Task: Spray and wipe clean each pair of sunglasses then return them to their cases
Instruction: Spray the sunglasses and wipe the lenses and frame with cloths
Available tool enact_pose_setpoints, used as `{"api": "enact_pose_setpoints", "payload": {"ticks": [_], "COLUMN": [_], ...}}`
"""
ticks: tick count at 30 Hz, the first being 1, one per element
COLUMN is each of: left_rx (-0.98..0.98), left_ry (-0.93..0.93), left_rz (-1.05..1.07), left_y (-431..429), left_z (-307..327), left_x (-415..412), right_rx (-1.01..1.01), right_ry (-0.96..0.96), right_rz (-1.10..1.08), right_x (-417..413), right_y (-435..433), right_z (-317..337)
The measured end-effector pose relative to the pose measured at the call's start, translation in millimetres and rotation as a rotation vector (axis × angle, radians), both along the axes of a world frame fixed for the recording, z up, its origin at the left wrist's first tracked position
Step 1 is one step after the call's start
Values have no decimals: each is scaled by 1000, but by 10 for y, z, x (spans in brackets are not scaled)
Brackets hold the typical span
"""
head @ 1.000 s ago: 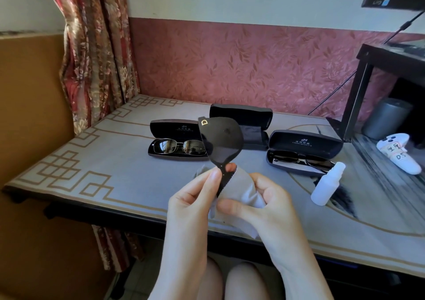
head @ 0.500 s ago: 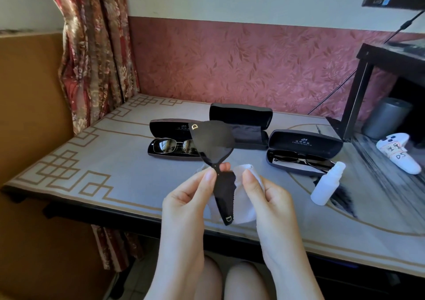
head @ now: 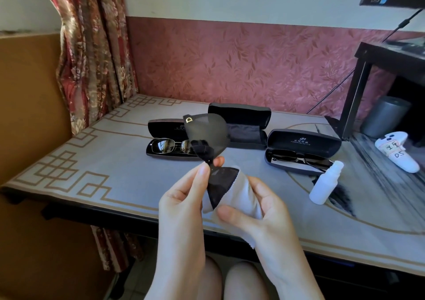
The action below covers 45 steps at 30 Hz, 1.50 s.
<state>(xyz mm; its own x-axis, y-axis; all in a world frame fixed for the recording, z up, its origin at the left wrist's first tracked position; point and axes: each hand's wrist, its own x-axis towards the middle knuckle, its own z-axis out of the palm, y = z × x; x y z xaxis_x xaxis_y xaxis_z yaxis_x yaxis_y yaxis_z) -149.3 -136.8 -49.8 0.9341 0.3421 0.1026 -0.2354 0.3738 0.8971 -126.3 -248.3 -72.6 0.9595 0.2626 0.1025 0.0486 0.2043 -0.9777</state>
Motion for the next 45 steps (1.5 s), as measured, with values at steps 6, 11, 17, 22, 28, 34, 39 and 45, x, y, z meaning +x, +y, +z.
{"api": "enact_pose_setpoints", "payload": {"ticks": [6, 11, 17, 22, 28, 34, 39, 45], "left_rx": [17, -12, 35, -8, 3, -22, -35, -7], "left_ry": [-1, 9, -1, 26, 18, 35, 32, 44], "left_rz": [-5, 11, 2, 19, 11, 14, 27, 30], "left_y": [7, 14, 20, 31, 42, 17, 32, 51], "left_z": [-10, -14, -9, -29, -18, -21, -18, -13], "left_x": [-20, -19, -26, -13, -27, -18, -9, -4], "right_rx": [-21, -50, -38, -52, -49, -59, -74, -80], "right_ry": [-47, -70, -64, -108, -104, -83, -76, -83], "right_rz": [-158, -173, -165, -210, -105, -183, 59, 8], "right_x": [-4, -3, -11, 13, -8, 36, 13, 35], "right_y": [35, 37, 41, 54, 34, 34, -48, -23], "right_z": [29, 13, 49, 20, 45, -42, -33, -57]}}
